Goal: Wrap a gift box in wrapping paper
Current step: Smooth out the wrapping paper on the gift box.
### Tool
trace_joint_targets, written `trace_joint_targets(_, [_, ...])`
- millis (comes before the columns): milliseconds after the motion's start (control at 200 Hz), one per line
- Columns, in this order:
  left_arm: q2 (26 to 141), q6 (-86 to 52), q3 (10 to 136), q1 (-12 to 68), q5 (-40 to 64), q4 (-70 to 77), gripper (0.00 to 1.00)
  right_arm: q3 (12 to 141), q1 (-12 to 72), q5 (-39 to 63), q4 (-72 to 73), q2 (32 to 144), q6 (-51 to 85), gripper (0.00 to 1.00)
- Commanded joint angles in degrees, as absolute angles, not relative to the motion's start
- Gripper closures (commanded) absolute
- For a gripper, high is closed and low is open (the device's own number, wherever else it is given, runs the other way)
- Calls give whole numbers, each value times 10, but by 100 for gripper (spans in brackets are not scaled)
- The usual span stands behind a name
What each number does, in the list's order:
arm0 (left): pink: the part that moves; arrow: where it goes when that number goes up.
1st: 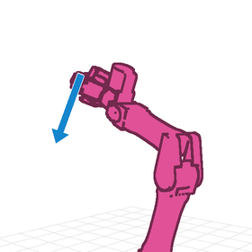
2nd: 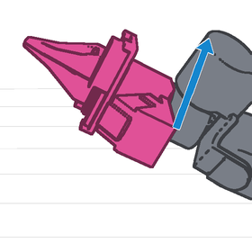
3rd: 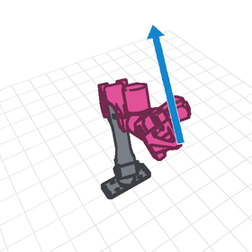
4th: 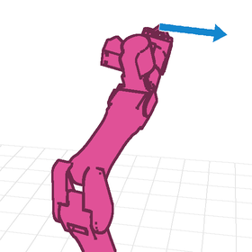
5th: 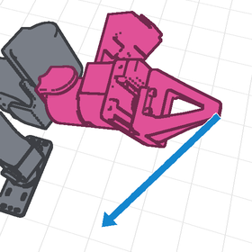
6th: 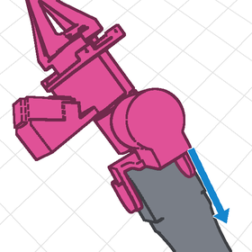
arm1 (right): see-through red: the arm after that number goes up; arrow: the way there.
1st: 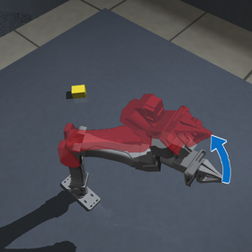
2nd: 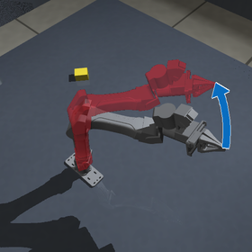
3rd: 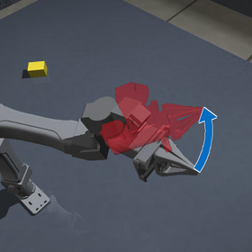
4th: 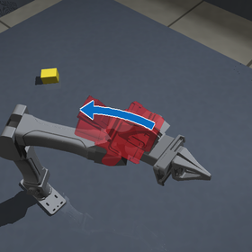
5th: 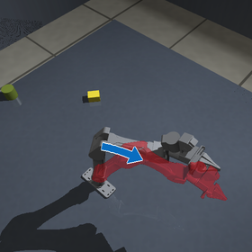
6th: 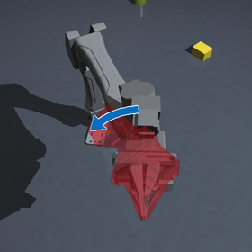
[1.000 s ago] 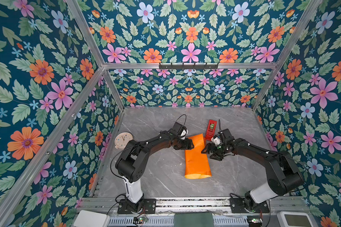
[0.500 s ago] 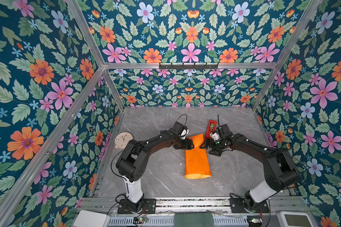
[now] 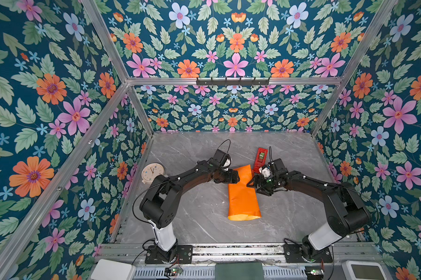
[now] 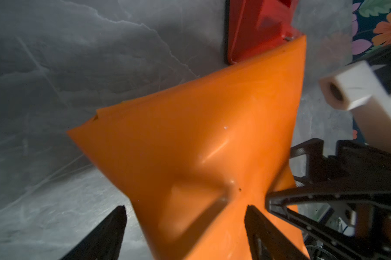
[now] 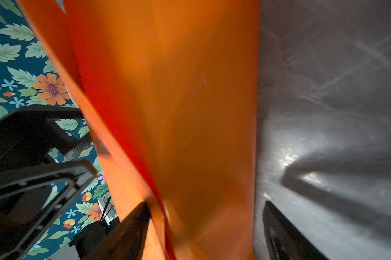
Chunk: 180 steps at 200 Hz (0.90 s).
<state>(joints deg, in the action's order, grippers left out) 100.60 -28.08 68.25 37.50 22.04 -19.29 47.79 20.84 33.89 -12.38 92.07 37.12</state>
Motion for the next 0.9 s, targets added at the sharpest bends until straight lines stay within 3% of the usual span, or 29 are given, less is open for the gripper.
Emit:
trace_joint_targets(0, [990,-302,671,374,231,-192,14,468,210,296,-205,928,360,22])
trace_joint_targets(435, [1016,-274,642,376,260,-254,15,488,210,285,-232,913,349,22])
trace_joint_targets(675, [1023,-258,634,376,231,-272,16,525,229,224,-299,866,322,16])
trace_joint_targets(895, [1018,-258,629,376,223,-271,17,566,270,175,-335,856,315,20])
